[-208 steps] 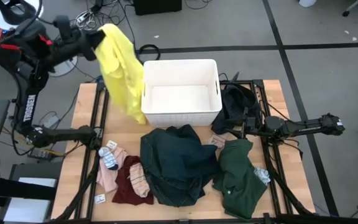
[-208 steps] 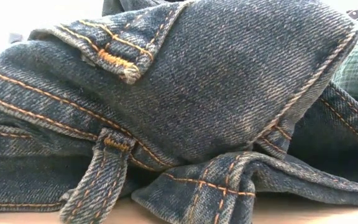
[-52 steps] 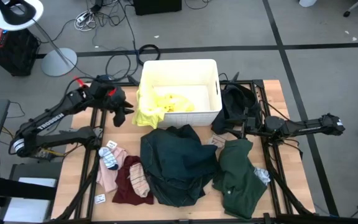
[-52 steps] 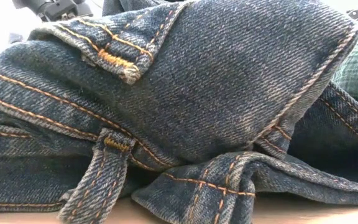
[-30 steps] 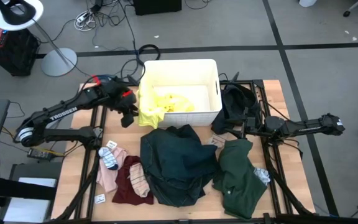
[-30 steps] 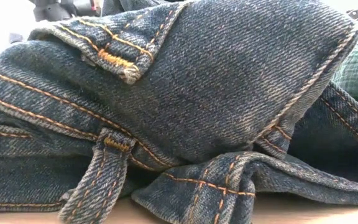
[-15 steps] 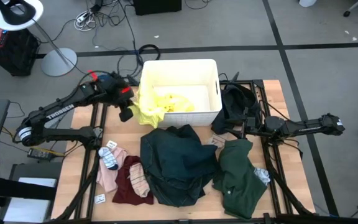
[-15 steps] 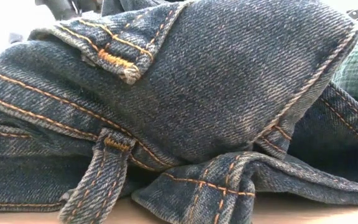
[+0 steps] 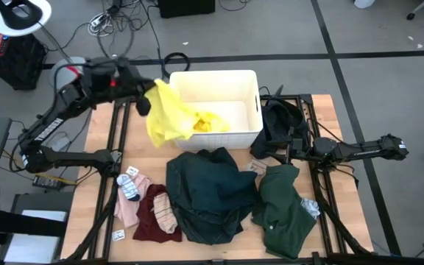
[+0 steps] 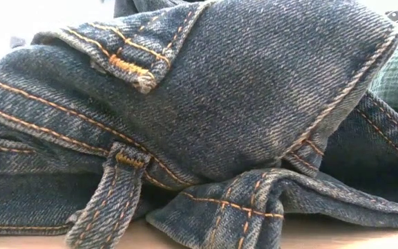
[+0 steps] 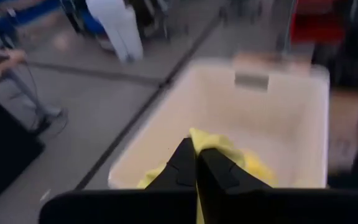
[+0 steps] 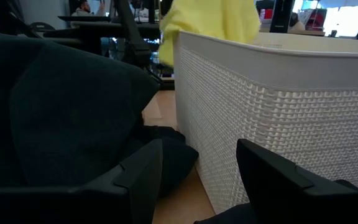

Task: Sort clothes
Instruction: Put the yellow shirt into the white laundry bin

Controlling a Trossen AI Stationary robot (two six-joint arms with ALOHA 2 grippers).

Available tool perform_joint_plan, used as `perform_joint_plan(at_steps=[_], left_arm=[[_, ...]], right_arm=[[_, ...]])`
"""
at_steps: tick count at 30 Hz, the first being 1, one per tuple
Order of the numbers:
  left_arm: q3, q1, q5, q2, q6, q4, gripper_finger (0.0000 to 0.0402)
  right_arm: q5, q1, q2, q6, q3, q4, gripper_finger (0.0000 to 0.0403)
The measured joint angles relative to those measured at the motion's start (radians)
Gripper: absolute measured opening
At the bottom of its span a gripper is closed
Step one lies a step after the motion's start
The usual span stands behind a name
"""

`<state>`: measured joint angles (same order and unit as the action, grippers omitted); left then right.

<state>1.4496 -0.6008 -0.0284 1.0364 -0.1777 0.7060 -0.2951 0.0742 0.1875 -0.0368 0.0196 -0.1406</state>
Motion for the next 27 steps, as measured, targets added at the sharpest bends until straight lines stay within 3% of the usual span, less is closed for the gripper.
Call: perform_joint_plan(at_steps=[8, 22, 27], left_arm=[[0.141, 0.006, -0.122, 0.141, 0.128, -0.158, 0.0000], [0.581, 0.071, -0.142, 0.508, 0.143, -0.237, 0.0000], [0.654, 0.072, -0.156, 0.568, 0.130, -0.210, 0.0000]], right_arm=[[0.000, 0.000, 0.000, 0.000, 0.000, 0.000, 0.0207], [0.000, 0.000, 0.000, 0.000, 0.000, 0.000, 0.0207], [0.000, 0.000, 0.000, 0.000, 0.000, -0.001, 0.0207]])
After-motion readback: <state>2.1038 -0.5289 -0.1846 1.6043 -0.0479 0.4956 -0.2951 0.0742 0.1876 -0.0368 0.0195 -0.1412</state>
